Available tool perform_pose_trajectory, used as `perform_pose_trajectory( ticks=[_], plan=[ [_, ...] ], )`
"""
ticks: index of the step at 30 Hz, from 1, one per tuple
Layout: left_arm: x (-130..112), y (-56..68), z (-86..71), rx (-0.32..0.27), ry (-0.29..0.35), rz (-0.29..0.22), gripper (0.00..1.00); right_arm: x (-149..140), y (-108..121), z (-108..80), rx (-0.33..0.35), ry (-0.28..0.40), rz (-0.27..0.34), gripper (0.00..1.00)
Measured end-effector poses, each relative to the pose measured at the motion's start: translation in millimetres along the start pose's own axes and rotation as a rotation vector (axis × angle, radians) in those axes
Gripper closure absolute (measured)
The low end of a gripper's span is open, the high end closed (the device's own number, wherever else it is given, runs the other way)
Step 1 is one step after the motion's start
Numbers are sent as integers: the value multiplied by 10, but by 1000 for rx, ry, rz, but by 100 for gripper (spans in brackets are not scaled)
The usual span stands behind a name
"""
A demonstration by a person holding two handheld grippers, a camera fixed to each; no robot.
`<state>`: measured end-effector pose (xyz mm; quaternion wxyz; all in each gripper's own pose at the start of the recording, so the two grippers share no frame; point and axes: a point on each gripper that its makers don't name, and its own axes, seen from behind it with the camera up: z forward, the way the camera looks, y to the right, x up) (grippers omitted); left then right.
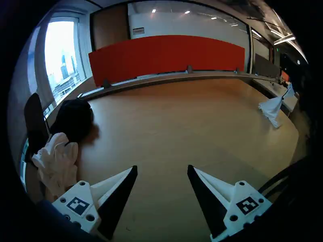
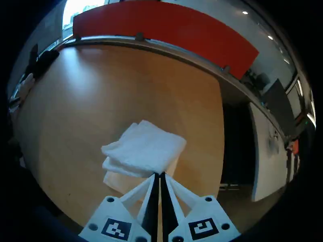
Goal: Fold towel
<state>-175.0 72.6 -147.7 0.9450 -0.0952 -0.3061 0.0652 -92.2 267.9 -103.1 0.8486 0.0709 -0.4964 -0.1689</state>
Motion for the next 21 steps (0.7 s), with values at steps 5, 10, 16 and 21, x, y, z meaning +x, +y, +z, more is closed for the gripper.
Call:
perform_pose_trajectory(
  ticks=[5,10,16,21],
  plan=[
    [-8,-1,-10,2,-2,8,9,-154,19,55,1,-35,6,98],
    [-28,-8,-18,4,-6,7,9,-283,31,111,-1,-67,8,98],
    [-44,-31,-30,9,-11,10,9,-427,70,180,-8,-104,17,98],
    [-50,-47,-38,13,-14,13,8,-524,87,237,-13,-128,25,98]
  ],
)
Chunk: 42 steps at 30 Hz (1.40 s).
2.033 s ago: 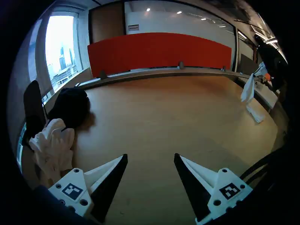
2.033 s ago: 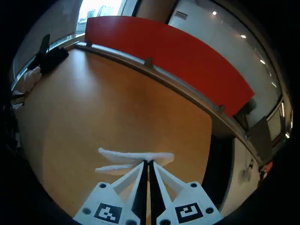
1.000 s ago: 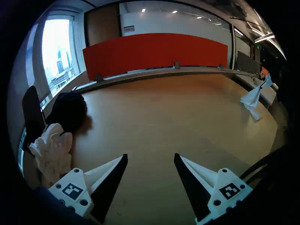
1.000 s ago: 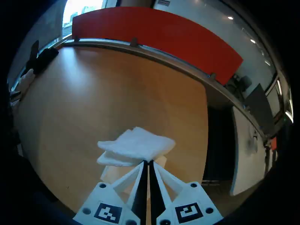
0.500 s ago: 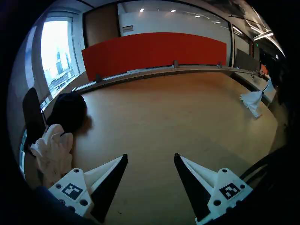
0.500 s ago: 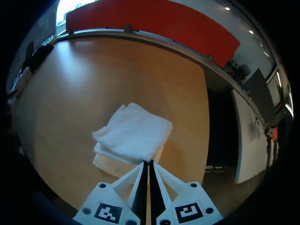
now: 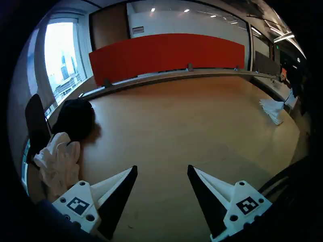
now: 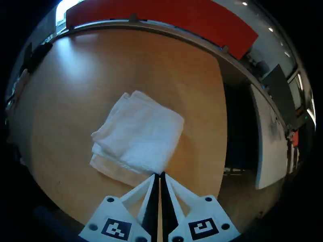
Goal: Fold towel
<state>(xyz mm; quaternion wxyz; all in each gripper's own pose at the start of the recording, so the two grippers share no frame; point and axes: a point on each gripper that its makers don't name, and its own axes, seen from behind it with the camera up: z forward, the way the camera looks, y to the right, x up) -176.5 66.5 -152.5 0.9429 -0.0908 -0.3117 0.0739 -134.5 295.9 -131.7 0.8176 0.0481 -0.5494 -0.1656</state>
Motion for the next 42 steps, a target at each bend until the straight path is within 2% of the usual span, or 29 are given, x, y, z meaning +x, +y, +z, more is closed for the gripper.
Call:
perform_pose_trajectory(
  ticks=[21,42],
  plan=[
    [-18,-11,-26,13,-11,12,8,-313,-51,218,10,-71,16,98],
    [-73,15,-52,23,-29,18,9,-593,11,443,-15,-151,-7,95]
  ],
)
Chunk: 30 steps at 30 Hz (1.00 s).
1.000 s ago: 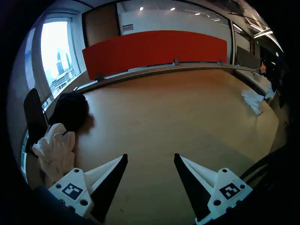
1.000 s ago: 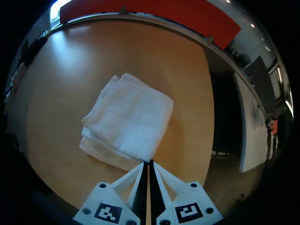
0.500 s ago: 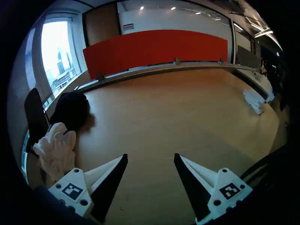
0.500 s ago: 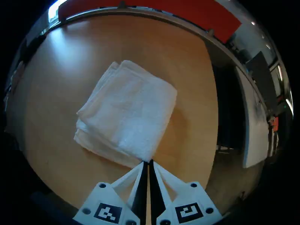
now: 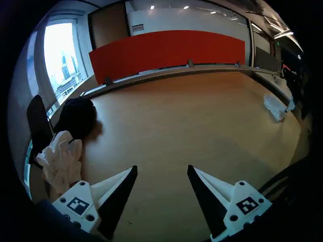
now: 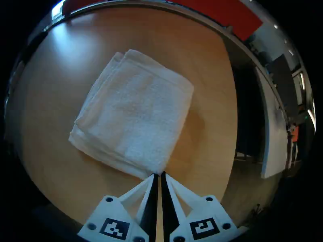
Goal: Fold towel
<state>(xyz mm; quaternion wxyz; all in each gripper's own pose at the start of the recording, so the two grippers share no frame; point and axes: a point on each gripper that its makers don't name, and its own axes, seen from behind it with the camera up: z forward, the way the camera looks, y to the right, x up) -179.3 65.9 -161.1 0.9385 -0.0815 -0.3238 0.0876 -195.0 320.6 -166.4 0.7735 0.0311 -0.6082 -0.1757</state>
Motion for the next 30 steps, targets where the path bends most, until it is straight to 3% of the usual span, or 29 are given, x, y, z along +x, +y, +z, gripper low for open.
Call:
perform_pose_trajectory(
  ticks=[6,14,27,30],
  plan=[
    [-16,7,-1,2,-5,0,9,-24,38,43,-15,-16,-7,92],
    [-25,19,4,1,-9,2,8,-28,66,43,-30,-14,-12,81],
    [24,50,54,-7,-1,4,8,9,70,-92,-26,35,0,18],
    [25,66,66,-11,-1,3,8,73,-14,-145,2,63,10,13]
  ],
)
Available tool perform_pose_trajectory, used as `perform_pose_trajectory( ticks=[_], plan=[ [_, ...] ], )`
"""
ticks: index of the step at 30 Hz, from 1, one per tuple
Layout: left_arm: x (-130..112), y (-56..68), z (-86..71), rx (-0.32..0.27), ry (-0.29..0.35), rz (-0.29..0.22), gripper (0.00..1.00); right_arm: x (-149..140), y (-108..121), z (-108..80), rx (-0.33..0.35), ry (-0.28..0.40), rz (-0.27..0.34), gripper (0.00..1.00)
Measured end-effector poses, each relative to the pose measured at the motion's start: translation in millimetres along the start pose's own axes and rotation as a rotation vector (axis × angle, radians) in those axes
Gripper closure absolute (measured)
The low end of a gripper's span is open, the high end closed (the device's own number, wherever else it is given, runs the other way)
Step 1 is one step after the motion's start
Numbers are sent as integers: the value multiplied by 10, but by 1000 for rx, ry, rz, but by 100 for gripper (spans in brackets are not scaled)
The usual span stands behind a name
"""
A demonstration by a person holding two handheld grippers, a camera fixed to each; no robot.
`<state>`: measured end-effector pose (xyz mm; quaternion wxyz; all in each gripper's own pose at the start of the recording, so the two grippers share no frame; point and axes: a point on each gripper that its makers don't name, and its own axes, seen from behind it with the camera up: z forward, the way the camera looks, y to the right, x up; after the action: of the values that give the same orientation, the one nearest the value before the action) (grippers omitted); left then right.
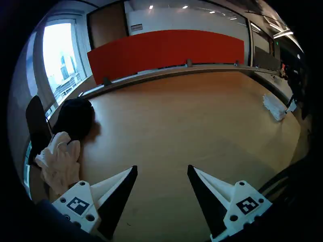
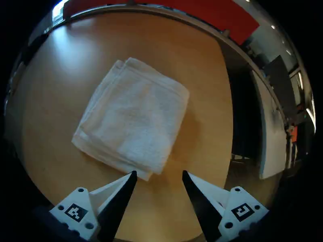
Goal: Fold towel
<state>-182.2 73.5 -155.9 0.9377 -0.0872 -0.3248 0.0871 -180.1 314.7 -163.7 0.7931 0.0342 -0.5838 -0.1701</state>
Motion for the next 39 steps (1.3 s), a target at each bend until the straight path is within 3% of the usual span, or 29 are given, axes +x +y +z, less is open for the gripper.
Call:
perform_pose_trajectory(
  ticks=[9,21,27,39],
  plan=[
    [21,17,21,-6,6,-1,8,229,-312,-86,72,68,12,16],
    [-9,-64,-14,3,7,-10,8,532,-840,-102,166,126,-15,21],
    [-46,-102,-27,7,2,-11,8,645,-1032,-82,198,137,-30,36],
    [-66,-135,-39,9,0,-11,9,664,-1092,-15,207,129,-36,71]
  ],
)
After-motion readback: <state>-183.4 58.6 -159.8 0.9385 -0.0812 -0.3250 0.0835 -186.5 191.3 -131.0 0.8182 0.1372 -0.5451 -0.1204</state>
